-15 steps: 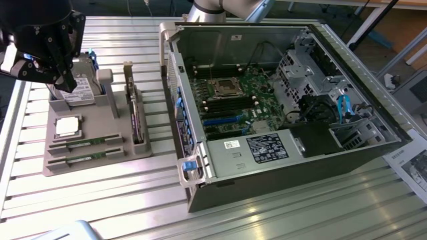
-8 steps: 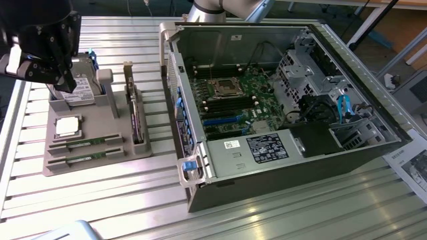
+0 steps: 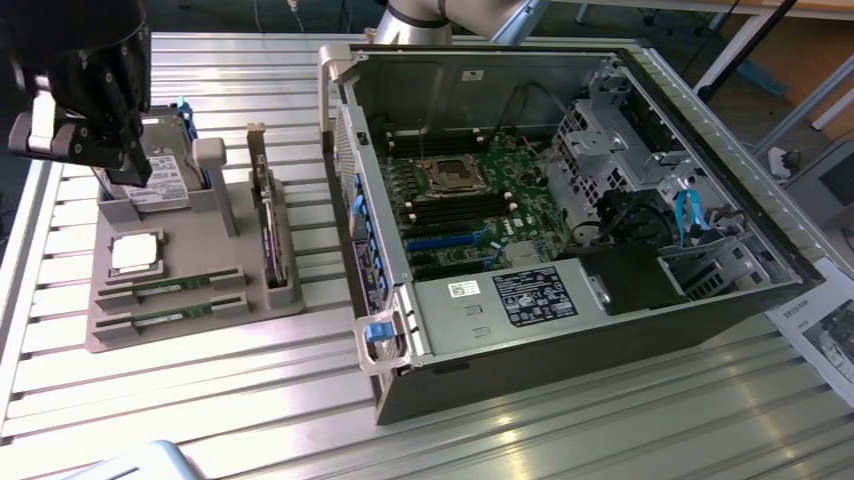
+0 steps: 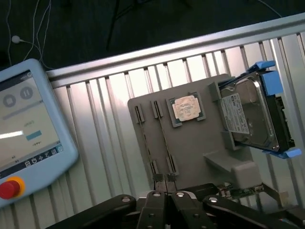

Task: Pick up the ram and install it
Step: 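Pick up the ram and move it above insertion slot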

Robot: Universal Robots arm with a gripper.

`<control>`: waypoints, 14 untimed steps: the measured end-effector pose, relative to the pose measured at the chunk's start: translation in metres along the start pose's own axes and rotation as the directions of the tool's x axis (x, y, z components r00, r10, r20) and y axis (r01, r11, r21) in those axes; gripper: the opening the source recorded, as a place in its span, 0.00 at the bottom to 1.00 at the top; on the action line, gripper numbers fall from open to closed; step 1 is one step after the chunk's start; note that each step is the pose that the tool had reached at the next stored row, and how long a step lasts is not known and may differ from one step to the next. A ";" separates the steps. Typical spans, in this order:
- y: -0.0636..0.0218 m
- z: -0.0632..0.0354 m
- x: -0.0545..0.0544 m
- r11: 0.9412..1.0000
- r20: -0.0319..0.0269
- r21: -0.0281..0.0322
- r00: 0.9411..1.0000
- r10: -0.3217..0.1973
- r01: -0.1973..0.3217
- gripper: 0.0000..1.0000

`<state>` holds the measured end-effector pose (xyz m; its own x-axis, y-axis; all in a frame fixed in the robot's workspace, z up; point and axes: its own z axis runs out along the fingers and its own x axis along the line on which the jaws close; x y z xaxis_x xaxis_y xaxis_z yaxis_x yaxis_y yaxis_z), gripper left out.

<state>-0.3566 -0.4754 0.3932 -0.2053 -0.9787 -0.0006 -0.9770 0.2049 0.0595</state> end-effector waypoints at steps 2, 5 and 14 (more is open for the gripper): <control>0.0000 0.0000 0.000 1.000 -0.002 0.000 1.000 -0.027 0.027 0.10; 0.0000 0.0000 0.000 0.996 -0.005 0.000 0.996 -0.085 0.085 0.10; 0.0000 0.0000 0.000 0.979 -0.012 -0.001 0.979 -0.203 0.203 0.10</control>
<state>-0.3566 -0.4754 0.3932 -0.0017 -1.0000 -0.0006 -0.9982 0.0017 0.0595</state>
